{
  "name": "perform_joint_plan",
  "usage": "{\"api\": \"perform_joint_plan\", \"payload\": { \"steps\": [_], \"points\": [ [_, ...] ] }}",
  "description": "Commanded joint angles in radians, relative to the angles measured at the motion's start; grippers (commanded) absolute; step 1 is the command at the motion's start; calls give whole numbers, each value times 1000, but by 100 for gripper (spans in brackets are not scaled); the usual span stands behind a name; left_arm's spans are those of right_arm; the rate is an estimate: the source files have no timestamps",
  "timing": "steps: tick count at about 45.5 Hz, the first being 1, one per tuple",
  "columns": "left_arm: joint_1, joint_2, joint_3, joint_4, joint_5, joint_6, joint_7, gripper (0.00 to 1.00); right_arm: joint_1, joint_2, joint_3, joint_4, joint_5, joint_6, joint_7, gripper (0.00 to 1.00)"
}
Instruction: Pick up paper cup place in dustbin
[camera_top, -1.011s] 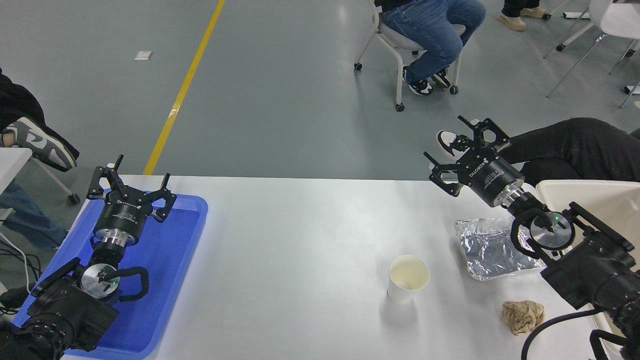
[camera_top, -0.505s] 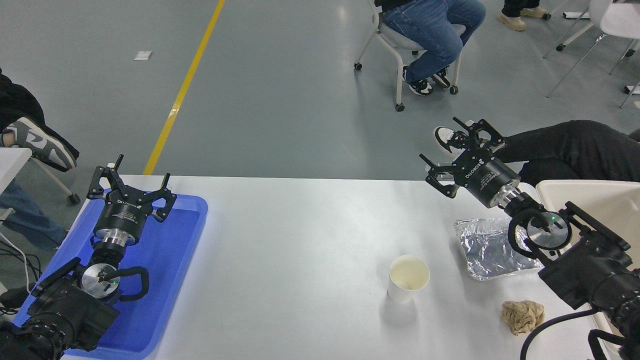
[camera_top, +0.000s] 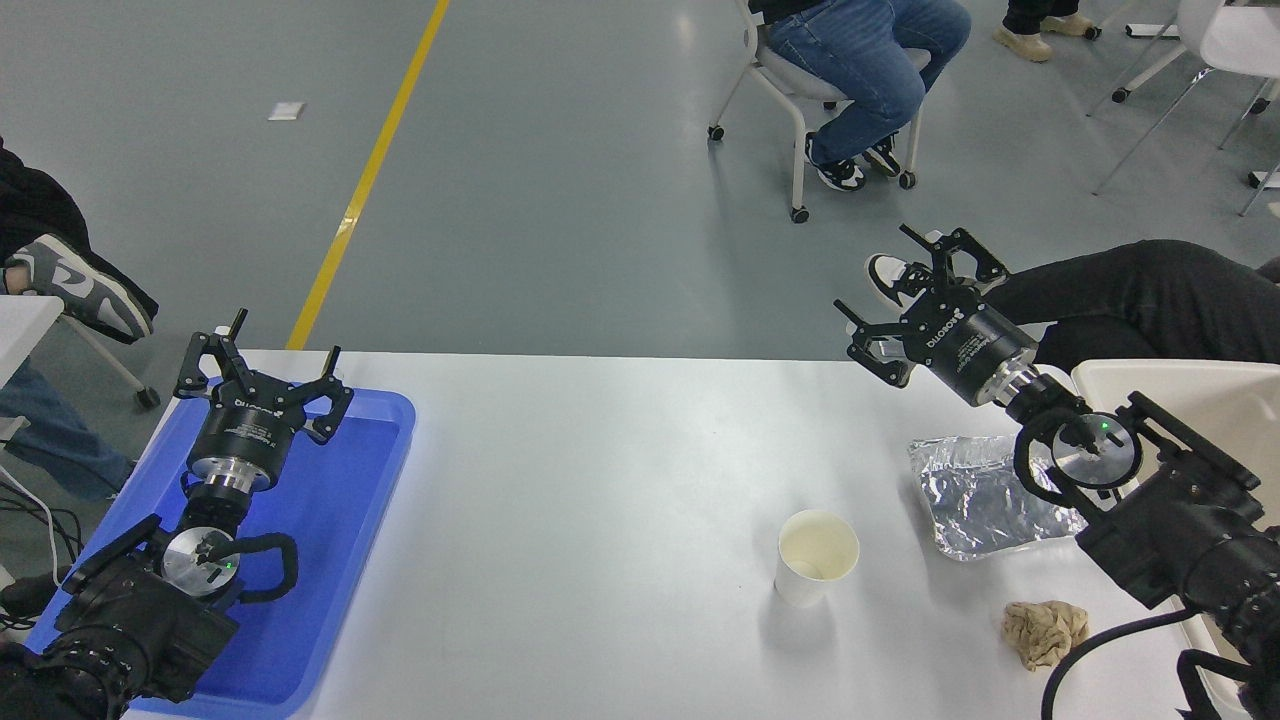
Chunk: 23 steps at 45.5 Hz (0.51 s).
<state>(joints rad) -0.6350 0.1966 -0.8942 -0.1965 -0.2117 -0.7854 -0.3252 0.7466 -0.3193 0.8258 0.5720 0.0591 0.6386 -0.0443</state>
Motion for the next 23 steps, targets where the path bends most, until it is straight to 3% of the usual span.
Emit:
{"api": "perform_joint_plan", "payload": {
  "steps": [1,16,23],
  "points": [
    [0,1,0,2,0,0,0,100,97,-98,-215,66,-13,-50,0,100],
    [0,-2,1,2,0,0,2,100,457,-218,-925,121,-18,-53,1,100],
    [0,-2,1,-1,0,0,2,100,618,-218,-1189,150,-97,-53,3,100]
  ]
}}
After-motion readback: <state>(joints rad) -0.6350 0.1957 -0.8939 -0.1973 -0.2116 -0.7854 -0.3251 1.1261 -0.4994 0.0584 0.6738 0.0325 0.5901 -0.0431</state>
